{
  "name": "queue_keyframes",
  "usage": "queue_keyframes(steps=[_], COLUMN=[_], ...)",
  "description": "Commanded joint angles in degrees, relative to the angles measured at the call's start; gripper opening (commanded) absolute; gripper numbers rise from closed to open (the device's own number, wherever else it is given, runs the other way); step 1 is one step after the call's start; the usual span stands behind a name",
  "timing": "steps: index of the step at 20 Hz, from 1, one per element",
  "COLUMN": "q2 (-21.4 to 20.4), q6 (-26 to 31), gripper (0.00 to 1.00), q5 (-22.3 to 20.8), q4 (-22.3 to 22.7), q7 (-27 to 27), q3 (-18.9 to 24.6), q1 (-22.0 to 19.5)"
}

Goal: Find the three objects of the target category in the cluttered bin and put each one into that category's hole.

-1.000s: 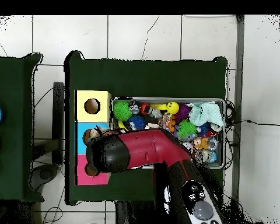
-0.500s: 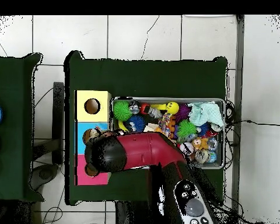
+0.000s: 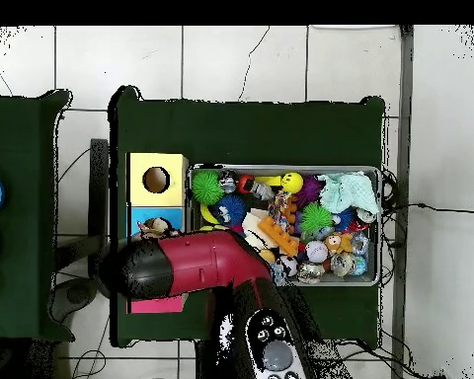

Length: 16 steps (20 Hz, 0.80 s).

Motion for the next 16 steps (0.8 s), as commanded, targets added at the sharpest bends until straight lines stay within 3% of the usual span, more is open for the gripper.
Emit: queue_keyframes(steps=[1,16], q2=[1.44,4.89], q6=[-1.23,-1.75], gripper=[0.0,0.0], q5=[3.87,8.08], q4=[-1.07,-5.54], q7=[18.19,20.77], q3=[-5.11,-8.55], q1=[3.02,9.19])
